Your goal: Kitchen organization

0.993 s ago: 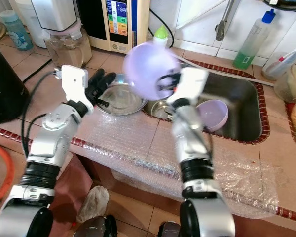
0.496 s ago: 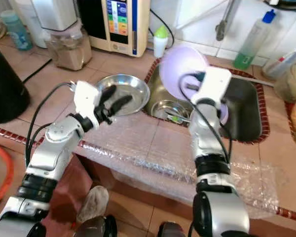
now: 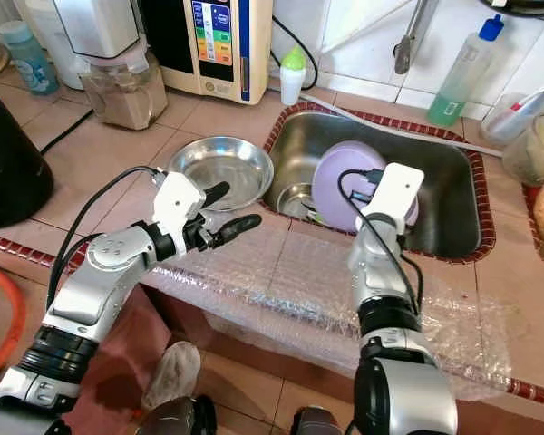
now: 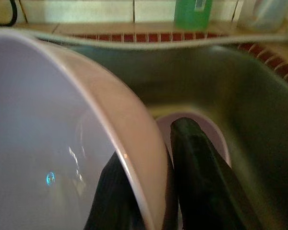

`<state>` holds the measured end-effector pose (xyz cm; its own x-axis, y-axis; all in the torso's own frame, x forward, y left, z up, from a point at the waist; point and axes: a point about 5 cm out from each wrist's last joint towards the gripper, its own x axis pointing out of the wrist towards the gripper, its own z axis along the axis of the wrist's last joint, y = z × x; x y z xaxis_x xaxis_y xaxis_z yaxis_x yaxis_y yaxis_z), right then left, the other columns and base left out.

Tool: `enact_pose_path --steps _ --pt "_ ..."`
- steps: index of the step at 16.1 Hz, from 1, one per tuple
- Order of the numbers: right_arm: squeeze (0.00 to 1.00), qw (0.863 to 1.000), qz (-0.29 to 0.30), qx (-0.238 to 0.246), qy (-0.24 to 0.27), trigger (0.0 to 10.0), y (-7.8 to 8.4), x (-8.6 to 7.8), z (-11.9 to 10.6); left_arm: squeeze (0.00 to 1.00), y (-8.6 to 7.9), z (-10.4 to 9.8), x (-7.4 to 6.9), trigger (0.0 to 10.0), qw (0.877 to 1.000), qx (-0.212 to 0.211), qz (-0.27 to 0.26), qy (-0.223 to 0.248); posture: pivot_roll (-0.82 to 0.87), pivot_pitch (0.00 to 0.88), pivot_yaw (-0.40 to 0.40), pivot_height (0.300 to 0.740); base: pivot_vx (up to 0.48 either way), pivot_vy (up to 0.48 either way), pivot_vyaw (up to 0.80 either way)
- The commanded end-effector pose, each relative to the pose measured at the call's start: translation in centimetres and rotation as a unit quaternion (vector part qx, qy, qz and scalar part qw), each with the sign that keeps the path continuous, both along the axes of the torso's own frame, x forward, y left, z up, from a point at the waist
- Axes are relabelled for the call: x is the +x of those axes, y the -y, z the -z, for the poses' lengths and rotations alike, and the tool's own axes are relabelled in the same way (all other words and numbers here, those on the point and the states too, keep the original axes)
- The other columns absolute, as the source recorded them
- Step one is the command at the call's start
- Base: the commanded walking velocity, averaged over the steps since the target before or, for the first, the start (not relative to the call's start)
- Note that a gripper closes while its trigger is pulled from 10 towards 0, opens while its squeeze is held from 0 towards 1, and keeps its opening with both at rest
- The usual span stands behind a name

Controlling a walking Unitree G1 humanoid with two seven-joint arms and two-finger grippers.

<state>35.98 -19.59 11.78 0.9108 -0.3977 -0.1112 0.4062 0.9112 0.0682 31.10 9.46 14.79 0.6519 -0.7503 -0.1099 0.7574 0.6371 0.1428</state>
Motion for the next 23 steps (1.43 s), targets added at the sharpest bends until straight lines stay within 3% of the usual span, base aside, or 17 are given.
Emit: enact_pose_path --steps 1,7,11,13,14,16,18,19,20,22,23 --pt "1.0 1.0 0.01 0.008 -0.003 10.0 0.3 -0.2 0.3 1.0 0.3 -0.4 0.0 10.0 1.0 0.011 0.015 0.006 -0.09 0.074 0.023 0.74 0.0 0.0 0.0" --pt "1.0 1.0 0.001 0.031 -0.006 10.0 0.0 -0.3 0.9 1.0 0.5 -0.4 0.2 10.0 0.999 0.022 0.031 -0.005 -0.1 0.064 0.033 0.74 0.0 0.0 0.0" --pt "1.0 0.989 -0.047 0.142 -0.02 10.0 -1.6 0.0 1.7 1.0 0.6 -0.4 0.2 10.0 0.999 0.024 0.043 -0.013 -0.1 0.059 0.039 0.74 0.0 0.0 0.0" --pt "1.0 0.987 -0.047 0.153 -0.01 10.0 -1.7 0.1 1.5 1.0 0.5 -0.5 0.5 10.0 0.999 0.028 0.043 -0.011 -0.1 0.056 0.044 0.74 0.0 0.0 0.0" --pt "1.0 0.986 -0.048 0.157 0.0 10.0 -1.5 0.3 1.2 1.0 0.4 -0.6 0.6 10.0 0.999 0.028 0.041 -0.009 -0.1 0.056 0.044 0.74 0.0 0.0 0.0" --pt "1.0 0.972 -0.061 0.21 0.082 10.0 -1.3 0.6 -0.7 1.0 0.3 -0.8 0.9 10.0 0.999 0.031 0.035 -0.002 -0.1 0.05 0.045 0.74 0.0 0.0 0.0" --pt "1.0 0.979 -0.092 0.144 0.11 10.0 -1.3 0.8 -2.2 1.0 0.3 -0.8 1.0 10.0 0.999 0.029 0.03 -0.001 -0.11 0.047 0.044 0.74 0.0 0.0 0.0" --pt "1.0 0.983 -0.114 0.082 0.115 10.0 -1.5 0.9 -2.8 1.0 0.3 -0.8 1.0 10.0 0.999 0.029 0.029 0.0 -0.11 0.044 0.042 0.74 0.0 0.0 0.0" --pt "1.0 0.983 -0.119 0.074 0.119 10.0 -1.6 0.9 -2.9 1.0 0.3 -0.8 1.1 10.0 0.999 0.029 0.028 0.0 -0.11 0.044 0.042 0.74 0.0 0.0 0.0" --pt "1.0 0.987 -0.132 0.047 0.081 10.0 -1.9 1.0 -2.4 1.0 0.3 -0.8 1.1 10.0 0.999 0.028 0.027 0.001 -0.11 0.043 0.037 0.74 0.0 0.0 0.0" --pt "1.0 0.988 -0.146 0.05 0.012 10.0 -2.0 1.2 -1.0 1.0 0.2 -0.8 1.1 10.0 0.999 0.028 0.026 0.001 -0.11 0.043 0.035 0.74 0.0 0.0 0.0"
